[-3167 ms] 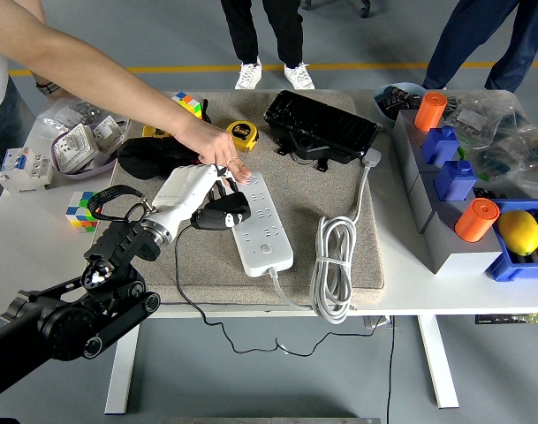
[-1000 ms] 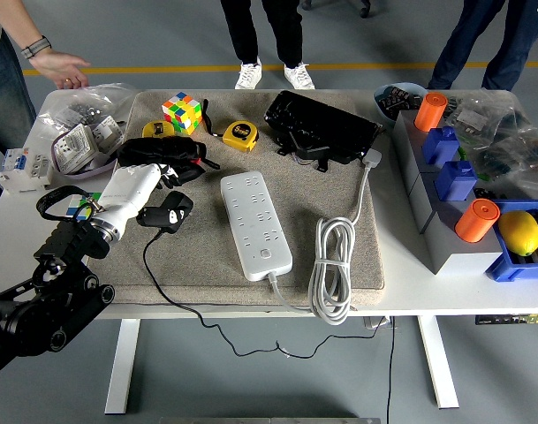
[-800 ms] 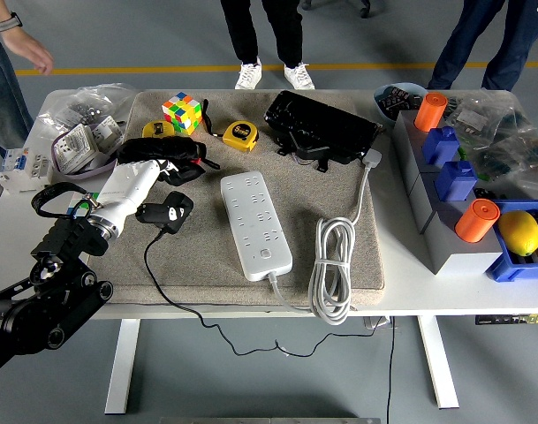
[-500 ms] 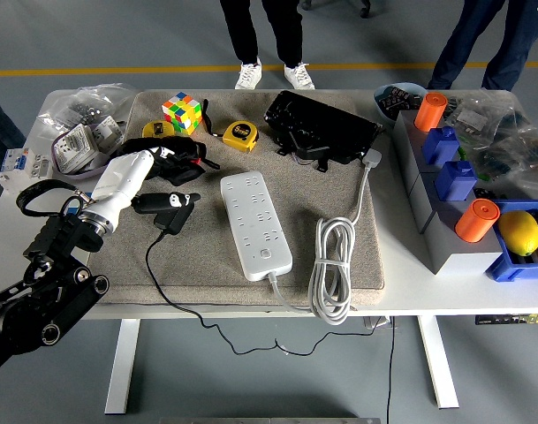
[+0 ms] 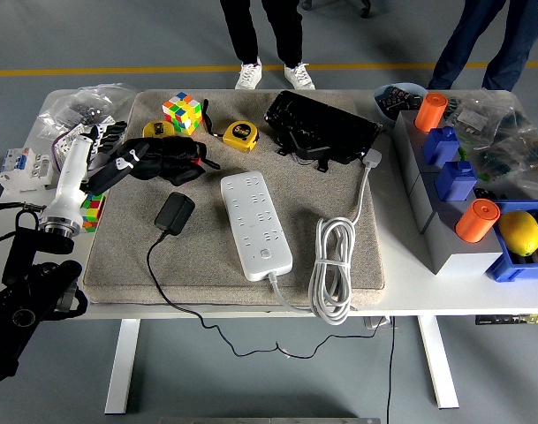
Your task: Put the plug near the board,insert it into the board,press the button,pull the plug out
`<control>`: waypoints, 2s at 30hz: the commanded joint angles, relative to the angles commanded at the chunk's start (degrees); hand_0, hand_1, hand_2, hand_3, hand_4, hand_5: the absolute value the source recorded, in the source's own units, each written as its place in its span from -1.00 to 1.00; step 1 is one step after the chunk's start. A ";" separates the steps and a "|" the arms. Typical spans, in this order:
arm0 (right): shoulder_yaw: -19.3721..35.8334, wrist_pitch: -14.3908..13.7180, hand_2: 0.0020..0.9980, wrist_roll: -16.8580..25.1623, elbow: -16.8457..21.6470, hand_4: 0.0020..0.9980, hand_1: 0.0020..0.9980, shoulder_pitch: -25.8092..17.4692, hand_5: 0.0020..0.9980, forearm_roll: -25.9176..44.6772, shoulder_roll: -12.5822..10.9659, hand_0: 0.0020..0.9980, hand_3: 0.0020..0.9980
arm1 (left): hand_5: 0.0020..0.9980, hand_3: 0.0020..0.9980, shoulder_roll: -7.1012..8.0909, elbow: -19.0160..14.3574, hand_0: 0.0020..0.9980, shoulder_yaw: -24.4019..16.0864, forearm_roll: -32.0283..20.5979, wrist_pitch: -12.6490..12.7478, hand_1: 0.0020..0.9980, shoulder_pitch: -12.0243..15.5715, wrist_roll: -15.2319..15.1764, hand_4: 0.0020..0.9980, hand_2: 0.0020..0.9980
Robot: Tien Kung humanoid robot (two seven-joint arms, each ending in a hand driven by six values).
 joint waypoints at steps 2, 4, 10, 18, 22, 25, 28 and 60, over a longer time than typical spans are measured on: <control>0.02 -0.03 0.13 -0.04 -0.06 0.41 0.22 0.08 -0.59 0.02 0.00 0.21 0.08 | -0.11 0.32 -0.06 0.05 0.35 -1.00 -0.22 -0.06 0.38 0.28 0.29 0.75 0.39; 0.03 -0.03 0.13 -0.17 -0.10 0.41 0.22 0.17 -0.59 0.00 0.01 0.21 0.08 | -0.11 0.32 -0.19 0.06 0.35 -2.33 -0.43 -0.16 0.38 0.75 0.62 0.75 0.39; -0.10 -0.14 0.13 -0.36 -0.35 0.41 0.22 0.30 -0.59 0.15 0.15 0.22 0.08 | -0.11 0.28 -0.67 0.05 0.29 -5.25 -0.43 -0.56 0.32 1.95 1.41 0.73 0.34; 0.21 -0.39 0.13 -0.42 -0.55 0.41 0.22 0.30 -0.59 0.13 0.26 0.21 0.08 | -0.12 0.27 -0.72 0.35 0.28 -6.76 -1.44 -0.67 0.30 2.02 1.48 0.75 0.32; 0.25 -0.42 0.13 -0.49 -0.54 0.41 0.22 0.28 -0.59 0.06 0.29 0.21 0.08 | -0.11 0.28 -0.73 0.49 0.28 -7.04 -2.22 -0.72 0.30 2.03 1.53 0.77 0.32; 0.19 -0.46 0.13 -0.52 -0.56 0.41 0.22 0.30 -0.59 0.08 0.32 0.21 0.08 | -0.11 0.28 -0.77 0.58 0.28 -7.00 -2.59 -0.80 0.30 2.03 1.65 0.77 0.32; 0.07 -0.46 0.13 -0.62 -0.53 0.41 0.22 0.23 -0.58 0.00 0.38 0.21 0.08 | -0.11 0.27 -0.82 0.57 0.28 -7.03 -2.54 -0.88 0.30 2.22 1.91 0.75 0.31; 0.27 -1.04 0.13 -1.62 -1.46 0.41 0.23 -0.14 -0.54 0.28 1.25 0.22 0.09 | -0.22 0.24 -0.60 -0.44 0.26 -8.08 -2.18 -1.85 0.30 3.60 3.80 0.68 0.29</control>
